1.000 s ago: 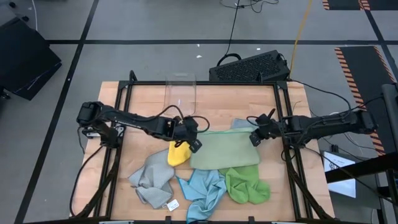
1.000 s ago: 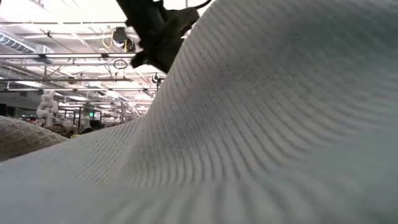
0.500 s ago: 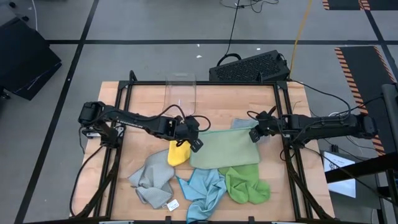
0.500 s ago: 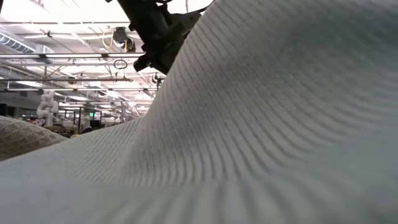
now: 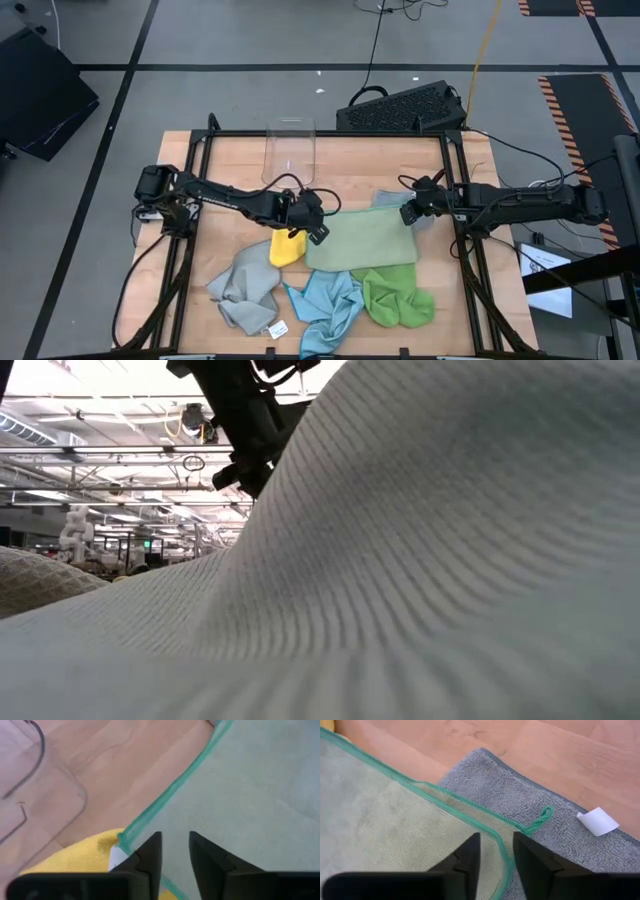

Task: Fold microfiber towels
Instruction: Fold the light green microfiber cloth

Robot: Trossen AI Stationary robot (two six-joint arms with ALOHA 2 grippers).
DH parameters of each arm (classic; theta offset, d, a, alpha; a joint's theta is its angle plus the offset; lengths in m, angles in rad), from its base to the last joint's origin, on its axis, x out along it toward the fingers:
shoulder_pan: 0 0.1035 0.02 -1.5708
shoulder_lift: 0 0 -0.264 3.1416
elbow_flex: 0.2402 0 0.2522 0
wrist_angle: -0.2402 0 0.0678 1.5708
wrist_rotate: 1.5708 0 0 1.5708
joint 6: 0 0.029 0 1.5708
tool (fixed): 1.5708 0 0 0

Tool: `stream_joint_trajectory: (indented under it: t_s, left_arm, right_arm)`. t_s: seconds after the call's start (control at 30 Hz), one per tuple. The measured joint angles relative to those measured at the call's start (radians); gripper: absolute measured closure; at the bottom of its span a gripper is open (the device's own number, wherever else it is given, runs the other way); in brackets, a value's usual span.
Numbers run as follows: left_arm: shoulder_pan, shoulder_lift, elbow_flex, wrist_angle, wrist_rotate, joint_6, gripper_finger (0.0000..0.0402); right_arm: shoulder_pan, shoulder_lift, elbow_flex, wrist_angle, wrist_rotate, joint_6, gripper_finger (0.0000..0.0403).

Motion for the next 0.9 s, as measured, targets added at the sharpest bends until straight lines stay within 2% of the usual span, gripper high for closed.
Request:
stream_joint_trajectory:
  t_s: [0.1,0.23,0.4,0.57,0.73,0.9]
  left_arm:
    - [0.003,-0.022,0.001,-0.017,-0.004,0.002,0.0267]
    - [0.007,-0.083,0.038,-0.097,0.003,-0.055,0.0249]
    - [-0.005,-0.181,0.074,-0.223,0.024,-0.196,0.0245]
    - [-0.055,-0.231,0.073,-0.286,0.031,-0.302,0.0245]
    - [-0.115,-0.221,0.066,-0.272,0.032,-0.368,0.0244]
    - [-0.174,-0.215,0.015,-0.143,0.010,-0.369,0.0226]
  right_arm:
    - [0.000,-0.009,0.000,0.003,-0.006,0.024,0.0251]
    - [0.000,-0.046,0.005,0.002,-0.084,0.026,0.0223]
    - [0.001,-0.102,0.026,-0.001,-0.206,0.041,0.0219]
    - [0.002,-0.147,0.070,-0.060,-0.292,0.143,0.0222]
    - [0.037,-0.175,0.146,-0.095,-0.290,0.217,0.0222]
    - [0.092,-0.177,0.200,-0.094,-0.293,0.254,0.0222]
